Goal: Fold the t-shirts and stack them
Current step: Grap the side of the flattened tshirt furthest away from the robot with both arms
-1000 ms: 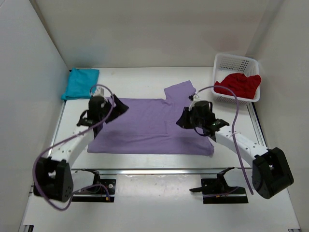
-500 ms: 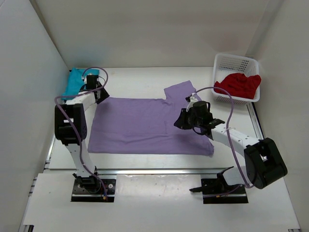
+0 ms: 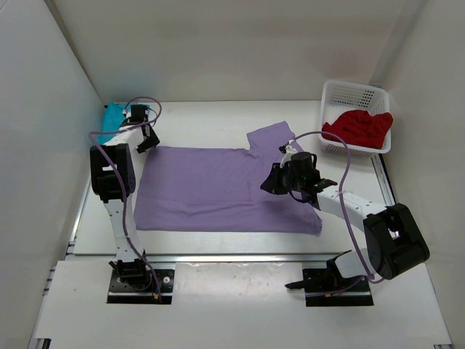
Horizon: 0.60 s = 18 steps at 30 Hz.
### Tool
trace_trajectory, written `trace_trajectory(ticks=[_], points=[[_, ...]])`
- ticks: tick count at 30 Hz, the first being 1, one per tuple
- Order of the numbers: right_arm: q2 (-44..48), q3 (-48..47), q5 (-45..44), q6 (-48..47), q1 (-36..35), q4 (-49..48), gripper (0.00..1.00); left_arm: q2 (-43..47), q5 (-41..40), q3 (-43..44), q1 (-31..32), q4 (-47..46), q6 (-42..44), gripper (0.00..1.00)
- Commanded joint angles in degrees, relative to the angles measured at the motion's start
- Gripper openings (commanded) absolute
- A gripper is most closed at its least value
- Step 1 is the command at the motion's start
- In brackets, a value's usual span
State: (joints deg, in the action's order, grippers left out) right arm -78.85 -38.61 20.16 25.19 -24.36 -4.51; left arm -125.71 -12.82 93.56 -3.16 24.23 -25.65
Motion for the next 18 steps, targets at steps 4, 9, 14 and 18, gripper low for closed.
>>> trace_trajectory(ticks=[4,9,14,18], points=[[-2.09,0.2,1.19,0.29,-1.3,-4.45,0.08,-0.84,0.34,5.57,1.48,4.15,2.18,0.56],[-1.66,0.11,1.28,0.65,-1.92,-4.98,0.09,-2.96,-1.24,9.27,2.28,8.03,3.15,0.56],[-0.08,0.29,1.11,0.65,-1.04,-5.06,0.08,-5.06,-1.51,13.12,2.02,10.3,3.15,0.56],[1.41,0.73,1.63,1.18,-0.08,-4.8,0.08,-7.79,-1.15,17.27,2.19,14.52,3.94,0.45]])
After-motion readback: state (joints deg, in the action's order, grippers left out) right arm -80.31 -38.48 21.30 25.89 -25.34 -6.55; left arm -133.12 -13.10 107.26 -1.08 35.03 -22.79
